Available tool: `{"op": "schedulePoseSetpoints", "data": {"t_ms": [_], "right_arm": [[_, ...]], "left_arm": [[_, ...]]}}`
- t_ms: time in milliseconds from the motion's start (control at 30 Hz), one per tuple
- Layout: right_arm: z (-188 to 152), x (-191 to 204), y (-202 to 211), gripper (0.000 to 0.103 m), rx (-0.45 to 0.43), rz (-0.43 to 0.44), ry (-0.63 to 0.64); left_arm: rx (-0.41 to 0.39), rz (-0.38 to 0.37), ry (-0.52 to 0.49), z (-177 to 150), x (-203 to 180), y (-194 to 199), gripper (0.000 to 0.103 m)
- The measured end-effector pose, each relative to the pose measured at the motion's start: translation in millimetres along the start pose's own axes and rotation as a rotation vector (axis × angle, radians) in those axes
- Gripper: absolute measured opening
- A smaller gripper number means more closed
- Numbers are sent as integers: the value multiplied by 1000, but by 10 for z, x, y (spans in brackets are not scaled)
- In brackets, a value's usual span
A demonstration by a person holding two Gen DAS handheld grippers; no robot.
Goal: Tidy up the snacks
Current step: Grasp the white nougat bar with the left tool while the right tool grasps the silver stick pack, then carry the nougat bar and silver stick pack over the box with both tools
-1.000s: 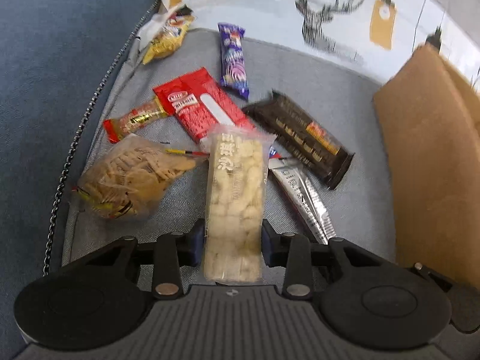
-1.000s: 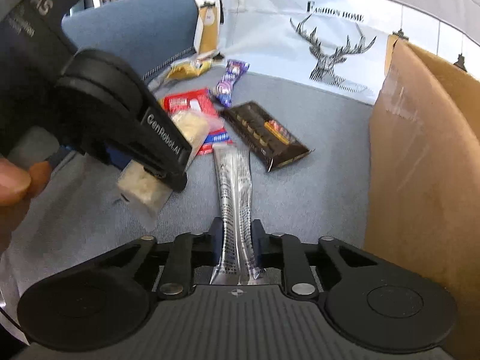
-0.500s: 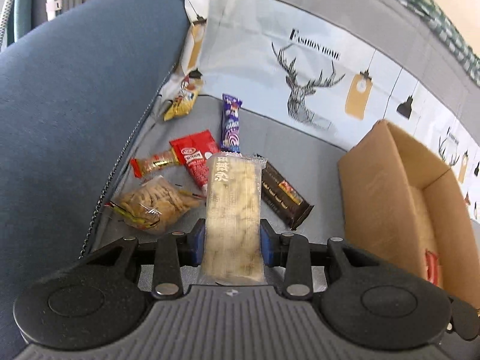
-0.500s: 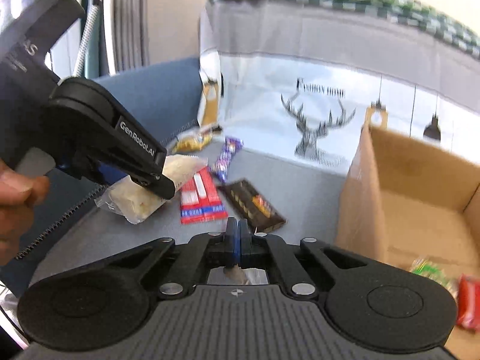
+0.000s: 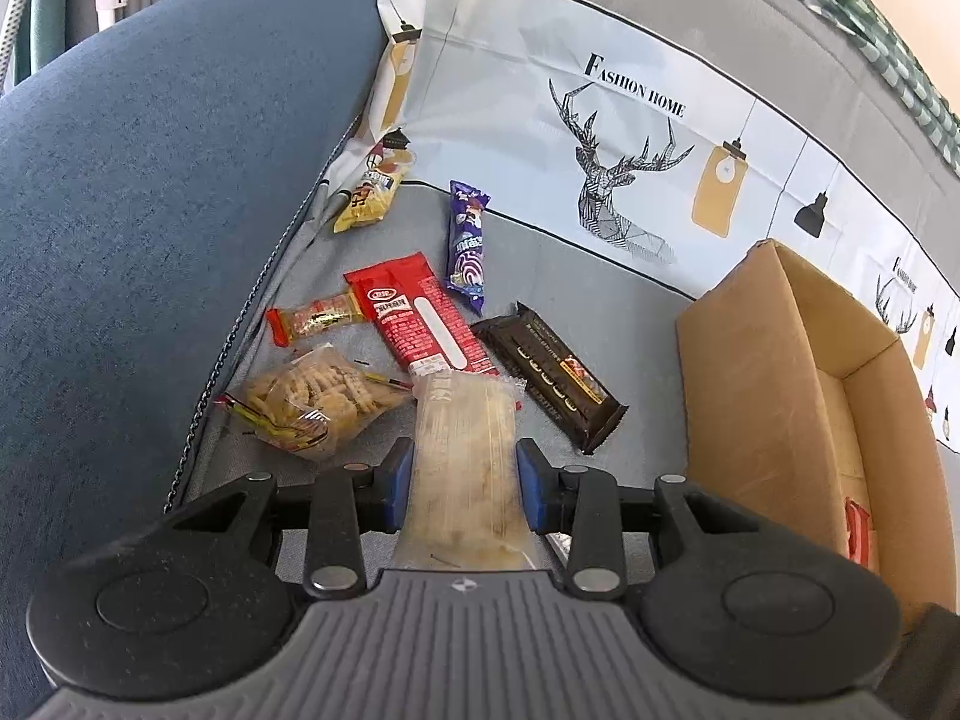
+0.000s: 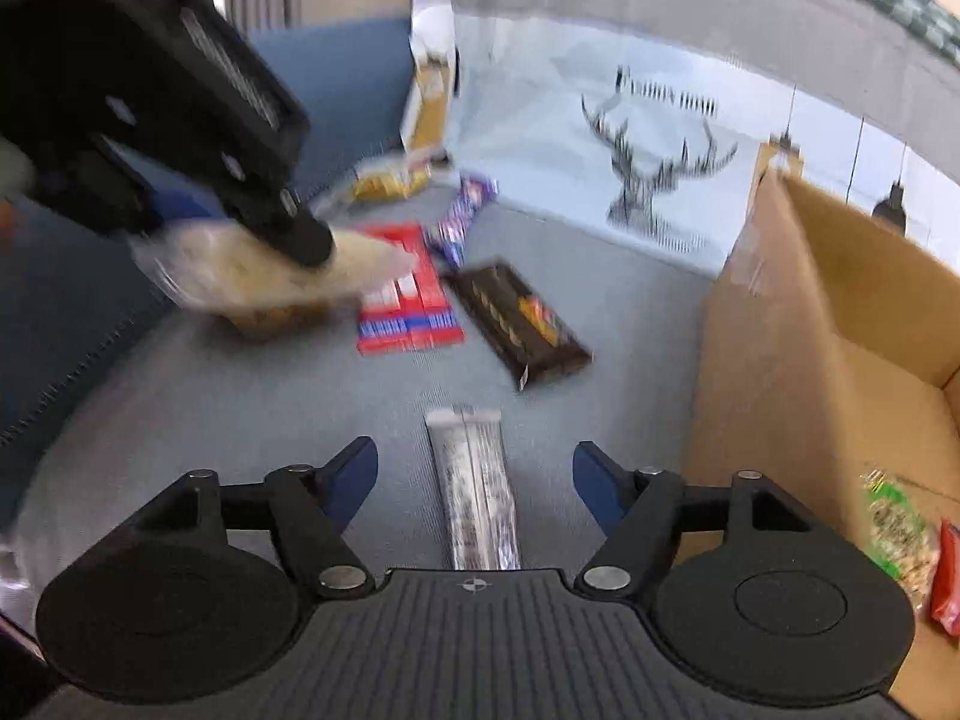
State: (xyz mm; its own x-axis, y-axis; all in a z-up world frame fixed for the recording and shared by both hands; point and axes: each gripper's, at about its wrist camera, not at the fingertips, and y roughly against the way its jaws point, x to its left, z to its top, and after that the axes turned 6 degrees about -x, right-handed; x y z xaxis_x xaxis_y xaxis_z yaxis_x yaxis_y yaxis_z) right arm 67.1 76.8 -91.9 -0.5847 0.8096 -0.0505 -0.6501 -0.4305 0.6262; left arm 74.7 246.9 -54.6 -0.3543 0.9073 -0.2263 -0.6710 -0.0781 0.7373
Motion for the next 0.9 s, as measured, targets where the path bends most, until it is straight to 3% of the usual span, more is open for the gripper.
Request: {"op": "schedulePoseSetpoints", "data": {"t_ms": [67, 133, 167, 233, 367, 633, 900], "right_arm": [[-42, -13, -172, 69, 85, -8, -32], [-95, -61, -306, 38, 159, 24, -95], [-87, -65, -291, 24, 143, 30, -107], [-67, -31, -263, 17, 124, 55, -88], [-1, -29, -93, 16, 52, 70, -80], [329, -370, 566, 16, -218, 72, -114], [555, -1146, 1236, 16, -455, -25, -214]], "left_arm": [[0, -1, 3, 13, 14, -13, 39], [-1, -3, 11, 27, 19, -24, 39], [-1, -4, 13, 30, 16, -27, 39], [-5, -9, 13, 31, -7, -24, 39], [-32, -14, 20, 37, -37, 22, 39], [-129, -18, 23, 81, -90, 182, 39], [-271, -104, -34, 71, -496, 394, 39]]}}
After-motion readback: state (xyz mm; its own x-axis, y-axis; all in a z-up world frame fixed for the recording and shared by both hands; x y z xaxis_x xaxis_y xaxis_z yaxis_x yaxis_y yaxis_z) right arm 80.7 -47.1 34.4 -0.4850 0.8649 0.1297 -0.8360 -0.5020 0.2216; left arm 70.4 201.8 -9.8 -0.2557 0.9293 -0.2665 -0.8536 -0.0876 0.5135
